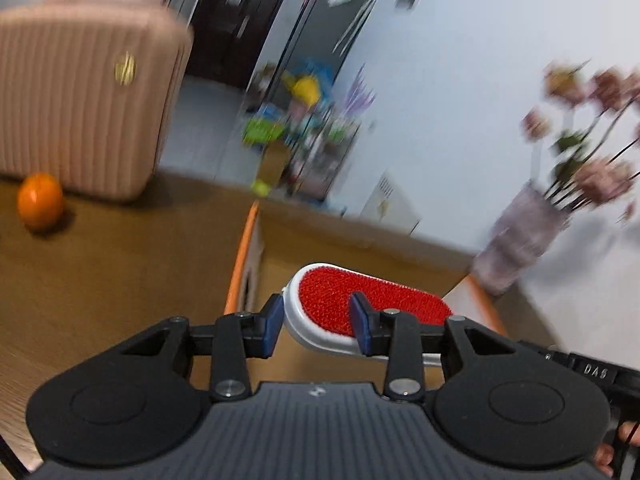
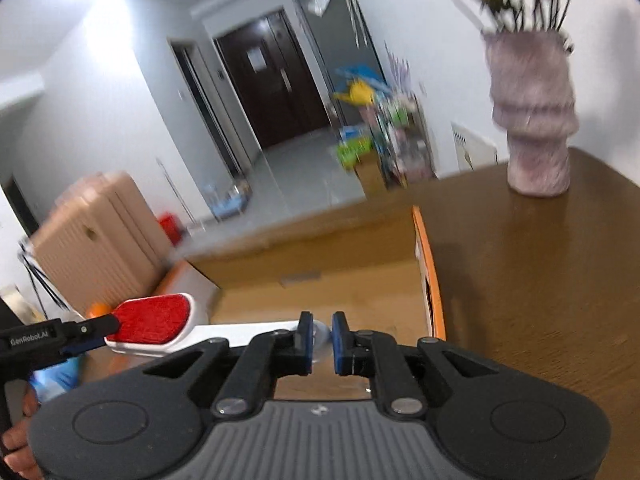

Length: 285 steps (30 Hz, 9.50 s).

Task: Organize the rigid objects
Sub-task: 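Carry the red lint brush into the cardboard box and open the left tool, then grasp the white plug adapter cube with the left tool while the right tool grasps the green spray bottle, then carry the plug cube and spray bottle into the box and open both tools, then pull both tools back from the box toward the remaining items, then grasp the blue bottle cap with the left tool while the right tool grasps the white cap, then carry the blue and white caps into the box and open both tools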

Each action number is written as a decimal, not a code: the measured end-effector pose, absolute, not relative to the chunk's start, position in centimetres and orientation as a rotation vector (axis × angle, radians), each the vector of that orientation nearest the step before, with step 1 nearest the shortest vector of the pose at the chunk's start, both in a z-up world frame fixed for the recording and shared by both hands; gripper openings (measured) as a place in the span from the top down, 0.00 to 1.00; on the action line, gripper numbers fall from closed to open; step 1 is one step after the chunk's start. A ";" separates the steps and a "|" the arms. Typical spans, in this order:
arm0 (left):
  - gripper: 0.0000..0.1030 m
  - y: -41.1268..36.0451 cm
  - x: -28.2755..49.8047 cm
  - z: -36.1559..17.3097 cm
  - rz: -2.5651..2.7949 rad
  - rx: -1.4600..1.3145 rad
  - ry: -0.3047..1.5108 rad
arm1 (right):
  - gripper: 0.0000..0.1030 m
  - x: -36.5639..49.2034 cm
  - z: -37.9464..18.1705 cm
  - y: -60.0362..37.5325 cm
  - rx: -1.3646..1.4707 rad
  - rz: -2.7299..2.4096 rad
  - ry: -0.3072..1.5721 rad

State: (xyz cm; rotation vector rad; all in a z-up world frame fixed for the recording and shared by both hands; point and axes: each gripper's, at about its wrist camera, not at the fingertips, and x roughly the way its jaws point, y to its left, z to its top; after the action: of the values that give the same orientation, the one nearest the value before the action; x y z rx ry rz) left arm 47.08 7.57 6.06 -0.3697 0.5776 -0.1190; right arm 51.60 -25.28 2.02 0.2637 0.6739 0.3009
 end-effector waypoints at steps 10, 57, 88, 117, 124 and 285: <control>0.68 6.6 50.0 0.2 -0.101 -0.217 0.706 | 0.89 51.3 0.0 -22.7 0.069 0.321 0.685; 0.00 2.2 4.2 0.6 0.036 0.036 0.201 | 0.00 8.6 -2.3 -22.9 0.014 0.233 0.231; 0.15 7.1 24.5 -1.9 -0.072 -0.037 0.490 | 0.21 24.8 -3.4 -17.3 -0.006 0.318 0.415; 0.62 6.5 23.5 -2.5 -0.079 -0.111 0.606 | 0.71 20.8 -2.1 -15.9 -0.048 0.369 0.415; 0.62 4.6 15.5 -0.4 -0.104 -0.069 0.534 | 0.71 14.4 -0.7 -18.3 -0.041 0.333 0.356; 0.48 0.1 14.4 3.2 -0.164 -0.024 0.423 | 0.62 15.9 1.2 -21.0 -0.092 0.409 0.436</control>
State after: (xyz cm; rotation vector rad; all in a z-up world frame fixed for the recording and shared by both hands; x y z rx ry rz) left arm 14.37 0.06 3.23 -0.0242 0.4229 -0.1638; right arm 15.87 -21.01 1.23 -0.0922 0.4360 0.4092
